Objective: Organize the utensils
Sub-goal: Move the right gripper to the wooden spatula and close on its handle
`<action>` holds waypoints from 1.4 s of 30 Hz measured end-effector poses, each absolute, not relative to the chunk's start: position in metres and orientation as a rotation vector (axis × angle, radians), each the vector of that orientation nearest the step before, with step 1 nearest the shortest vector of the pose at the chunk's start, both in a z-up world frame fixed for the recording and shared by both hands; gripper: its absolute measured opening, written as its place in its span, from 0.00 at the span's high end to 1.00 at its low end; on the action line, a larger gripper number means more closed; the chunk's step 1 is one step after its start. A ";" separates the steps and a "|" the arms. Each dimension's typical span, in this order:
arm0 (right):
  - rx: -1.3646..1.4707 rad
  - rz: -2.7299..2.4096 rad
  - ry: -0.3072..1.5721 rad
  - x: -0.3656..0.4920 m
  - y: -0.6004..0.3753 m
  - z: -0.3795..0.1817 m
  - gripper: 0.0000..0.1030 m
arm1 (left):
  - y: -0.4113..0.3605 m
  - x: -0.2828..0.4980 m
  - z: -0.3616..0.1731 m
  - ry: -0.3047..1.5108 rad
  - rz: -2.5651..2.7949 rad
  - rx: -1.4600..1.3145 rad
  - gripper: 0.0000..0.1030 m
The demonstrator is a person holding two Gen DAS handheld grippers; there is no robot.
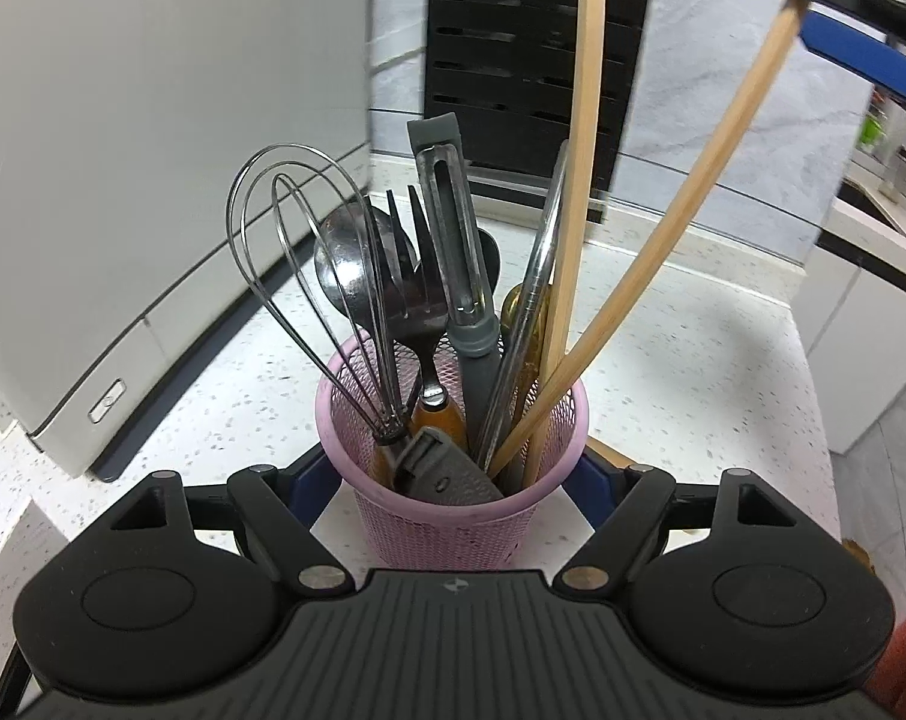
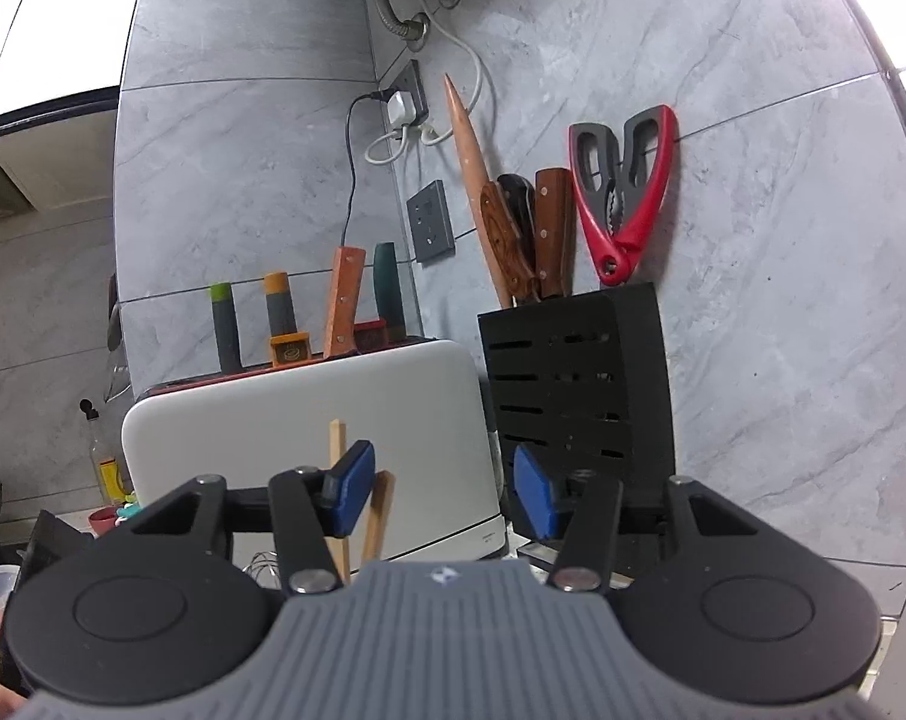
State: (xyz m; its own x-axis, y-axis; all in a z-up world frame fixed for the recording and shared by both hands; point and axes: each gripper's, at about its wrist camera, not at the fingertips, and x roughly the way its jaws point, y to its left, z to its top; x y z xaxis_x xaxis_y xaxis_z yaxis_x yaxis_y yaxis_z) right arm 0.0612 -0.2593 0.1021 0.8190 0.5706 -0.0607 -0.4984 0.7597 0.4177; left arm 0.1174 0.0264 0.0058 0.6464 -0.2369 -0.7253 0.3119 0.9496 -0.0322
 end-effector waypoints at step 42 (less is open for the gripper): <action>0.041 0.751 1.009 0.141 -0.145 0.009 0.81 | 0.048 0.123 0.005 0.813 -0.282 0.063 0.14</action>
State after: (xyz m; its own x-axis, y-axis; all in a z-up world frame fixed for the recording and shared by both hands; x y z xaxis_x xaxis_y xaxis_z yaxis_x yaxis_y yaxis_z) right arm 0.1406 -0.1449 0.0087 0.3078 0.5864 -0.7492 -0.5499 0.7523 0.3629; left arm 0.1229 0.0485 0.0046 0.6521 -0.2246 -0.7241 0.2723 0.9608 -0.0527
